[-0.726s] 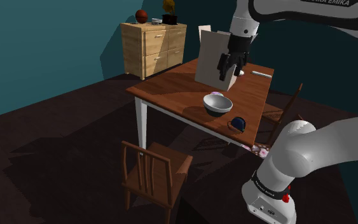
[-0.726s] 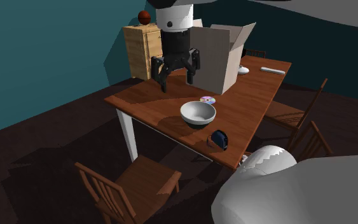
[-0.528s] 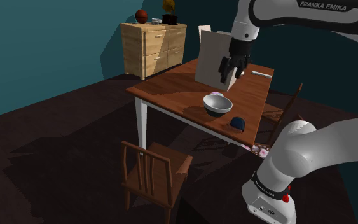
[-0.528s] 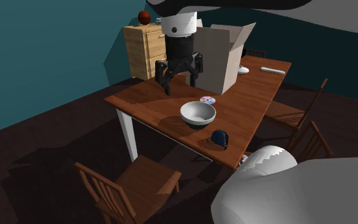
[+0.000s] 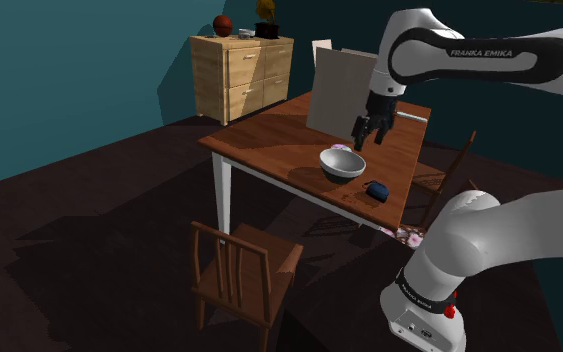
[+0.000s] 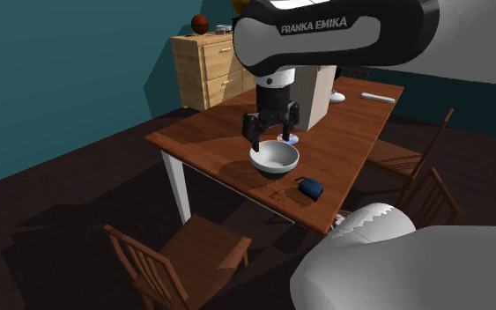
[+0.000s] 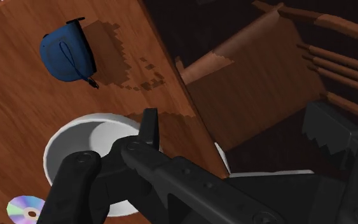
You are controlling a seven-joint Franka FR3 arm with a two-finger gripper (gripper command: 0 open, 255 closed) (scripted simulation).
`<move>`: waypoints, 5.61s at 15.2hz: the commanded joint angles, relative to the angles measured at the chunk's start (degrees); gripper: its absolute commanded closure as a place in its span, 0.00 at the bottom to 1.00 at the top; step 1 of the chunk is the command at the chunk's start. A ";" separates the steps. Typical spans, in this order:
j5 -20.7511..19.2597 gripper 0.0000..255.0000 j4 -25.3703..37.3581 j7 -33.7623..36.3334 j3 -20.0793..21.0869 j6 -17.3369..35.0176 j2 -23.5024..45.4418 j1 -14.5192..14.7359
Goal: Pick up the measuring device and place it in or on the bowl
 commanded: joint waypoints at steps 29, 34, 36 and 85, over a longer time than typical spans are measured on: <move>-12.55 0.00 -15.78 -13.73 -25.87 40.70 24.07 -7.67; -12.55 1.00 -15.78 -13.73 -25.87 40.70 24.07 -7.67; -12.61 1.00 -15.84 -13.72 -25.86 40.69 24.00 -7.73; 0.92 1.00 18.36 -16.47 -20.43 13.96 31.86 -0.32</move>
